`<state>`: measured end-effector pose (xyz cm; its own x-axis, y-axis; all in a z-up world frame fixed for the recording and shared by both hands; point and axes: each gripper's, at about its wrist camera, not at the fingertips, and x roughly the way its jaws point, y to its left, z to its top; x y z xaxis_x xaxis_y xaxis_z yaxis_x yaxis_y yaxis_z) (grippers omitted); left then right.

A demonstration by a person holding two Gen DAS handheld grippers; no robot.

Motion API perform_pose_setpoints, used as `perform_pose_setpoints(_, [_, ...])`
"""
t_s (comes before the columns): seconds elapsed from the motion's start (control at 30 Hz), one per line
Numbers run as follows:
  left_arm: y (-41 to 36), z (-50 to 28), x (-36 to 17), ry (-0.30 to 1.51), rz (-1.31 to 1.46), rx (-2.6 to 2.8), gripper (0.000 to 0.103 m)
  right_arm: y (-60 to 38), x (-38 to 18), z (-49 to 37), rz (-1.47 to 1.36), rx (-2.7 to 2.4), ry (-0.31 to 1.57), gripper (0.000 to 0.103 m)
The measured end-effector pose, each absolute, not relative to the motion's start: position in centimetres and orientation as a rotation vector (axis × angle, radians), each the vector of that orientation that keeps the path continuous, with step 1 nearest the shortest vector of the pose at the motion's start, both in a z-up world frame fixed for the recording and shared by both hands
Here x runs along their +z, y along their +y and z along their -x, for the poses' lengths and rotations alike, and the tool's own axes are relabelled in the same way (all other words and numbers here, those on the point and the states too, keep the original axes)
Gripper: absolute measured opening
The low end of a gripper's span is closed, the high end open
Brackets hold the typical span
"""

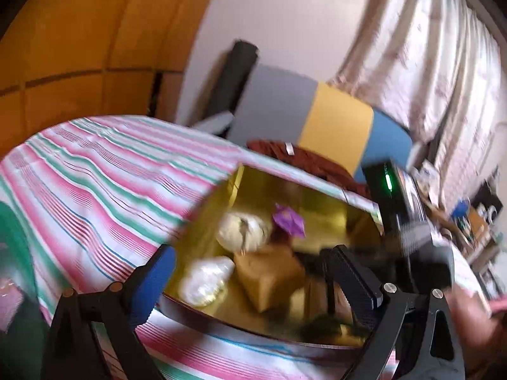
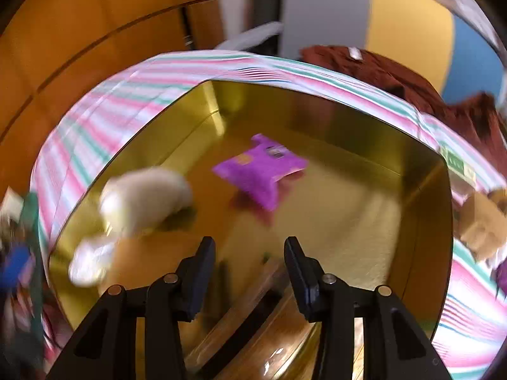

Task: Organize objects
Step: 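Lower the knit item into the gold tray with the left gripper while the right drops the candy in, then grasp the second purple wrapped candy with the right gripper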

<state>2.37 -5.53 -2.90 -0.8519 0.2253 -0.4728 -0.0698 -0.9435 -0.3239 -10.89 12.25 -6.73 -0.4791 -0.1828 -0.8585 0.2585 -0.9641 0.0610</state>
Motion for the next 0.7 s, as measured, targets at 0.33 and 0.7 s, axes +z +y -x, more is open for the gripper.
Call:
perform_pose_setpoints(0.33, [-6.5,-2.7,-2.6,-0.536,0.781,2.854,0.103,14.5,-3.3,5.4,-1.302,-2.503,-0.024,0.045])
perform_pose_setpoints(0.7, [0.2,-4.0,-2.7,-0.341,0.87,2.649,0.103,26.6,-1.8,2.7,-1.241,-2.808,-0.351,0.047])
